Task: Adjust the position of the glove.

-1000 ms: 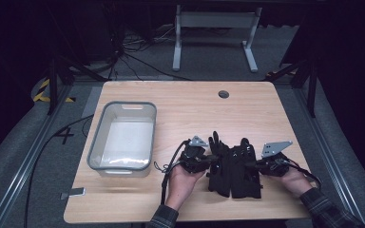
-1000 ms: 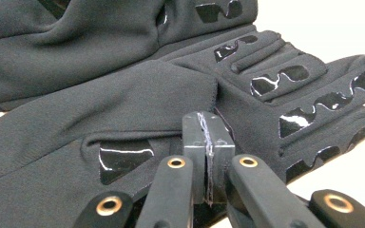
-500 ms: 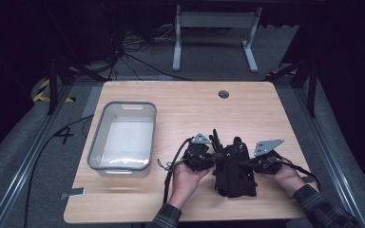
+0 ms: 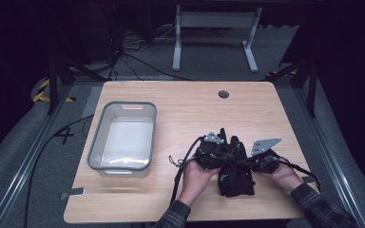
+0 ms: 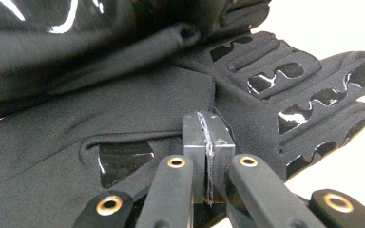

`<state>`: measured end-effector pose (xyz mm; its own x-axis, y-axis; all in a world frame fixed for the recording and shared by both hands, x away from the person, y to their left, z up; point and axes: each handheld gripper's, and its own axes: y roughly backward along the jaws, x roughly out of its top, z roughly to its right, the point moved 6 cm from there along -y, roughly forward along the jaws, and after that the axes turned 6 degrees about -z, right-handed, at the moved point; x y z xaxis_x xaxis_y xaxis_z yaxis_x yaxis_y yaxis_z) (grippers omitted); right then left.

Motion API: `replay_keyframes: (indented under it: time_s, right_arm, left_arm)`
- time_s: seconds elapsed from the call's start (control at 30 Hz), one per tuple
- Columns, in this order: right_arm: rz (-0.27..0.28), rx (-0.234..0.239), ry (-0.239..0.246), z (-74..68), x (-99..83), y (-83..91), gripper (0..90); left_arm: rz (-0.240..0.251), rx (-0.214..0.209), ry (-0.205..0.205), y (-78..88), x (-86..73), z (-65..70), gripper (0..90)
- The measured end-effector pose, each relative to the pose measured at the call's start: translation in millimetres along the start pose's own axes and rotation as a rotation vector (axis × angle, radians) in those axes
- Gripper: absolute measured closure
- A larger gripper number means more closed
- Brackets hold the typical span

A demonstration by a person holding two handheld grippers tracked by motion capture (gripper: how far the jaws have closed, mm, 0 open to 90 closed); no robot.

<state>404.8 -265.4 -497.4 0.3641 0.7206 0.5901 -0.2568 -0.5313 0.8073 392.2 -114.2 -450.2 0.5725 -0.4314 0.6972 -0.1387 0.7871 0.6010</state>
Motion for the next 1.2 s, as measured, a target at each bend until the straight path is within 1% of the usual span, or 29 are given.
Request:
replay_keyframes:
  time_s: [0.17,0.2,0.27,0.3,0.33,0.37,0.43,0.47,0.53,0.67,0.8,0.87,0.97,1.07,1.1,1.2]
  right_arm:
    - [0.012,-0.002,0.007,0.3,-0.6,3.1,90.0]
    - [0.018,-0.005,0.006,1.1,-0.9,5.4,90.0]
    - [0.052,-0.013,-0.01,4.8,-2.4,15.7,90.0]
    - [0.055,-0.021,-0.017,6.6,-4.0,19.5,90.0]
    - [0.055,-0.036,-0.024,9.8,-8.4,25.0,90.0]
    - [0.053,-0.04,-0.035,12.2,-13.2,28.4,90.0]
    - [0.034,-0.049,-0.054,16.3,-25.1,31.9,90.0]
    - [0.027,-0.049,-0.057,16.6,-28.1,32.1,90.0]
    - [0.021,-0.028,-0.064,15.5,-32.2,31.0,90.0]
    - [-0.011,-0.009,-0.044,11.6,-33.2,23.3,90.0]
    - [-0.004,0.0,-0.041,9.6,-31.4,21.4,90.0]
    - [-0.003,0.008,-0.034,7.1,-29.5,19.7,90.0]
    - [0.001,0.019,-0.015,1.5,-23.9,15.0,90.0]
    - [0.007,0.031,-0.014,-0.5,-21.9,13.1,90.0]
    - [0.006,0.034,-0.01,-0.6,-21.6,12.8,90.0]
    - [0.009,0.037,-0.013,-0.7,-21.5,12.5,90.0]
  left_arm:
    - [-0.013,0.003,-0.008,-4.0,-0.3,0.3,85.4]
    - [-0.011,0.001,-0.008,-3.8,-0.3,0.1,85.5]
    - [-0.007,0.004,-0.005,-2.8,-0.2,-0.6,85.5]
    - [-0.007,0.005,-0.004,-2.3,-0.3,-0.7,85.4]
    - [-0.006,0.004,-0.004,-2.0,-0.3,-0.6,85.5]
    - [-0.005,0.005,-0.003,-1.8,-0.3,-0.5,85.5]
    - [-0.005,0.006,-0.004,-1.6,-0.1,-0.4,85.4]
    - [-0.004,0.005,-0.005,-1.9,-0.1,-0.3,85.4]
    - [-0.004,0.004,-0.005,-2.1,0.1,0.1,85.4]
    - [-0.004,0.0,-0.007,-1.8,0.9,1.1,85.5]
    - [-0.007,0.001,-0.005,-3.4,1.7,1.8,85.4]
    - [-0.012,0.002,-0.012,-5.0,2.5,2.3,85.4]
    - [-0.015,0.0,-0.011,-7.1,3.6,3.5,85.4]
    - [-0.026,0.004,-0.019,-9.7,3.5,3.4,85.4]
    - [-0.036,0.004,-0.021,-11.2,2.6,2.9,85.4]
    - [-0.052,0.0,-0.018,-16.3,0.4,3.2,85.1]
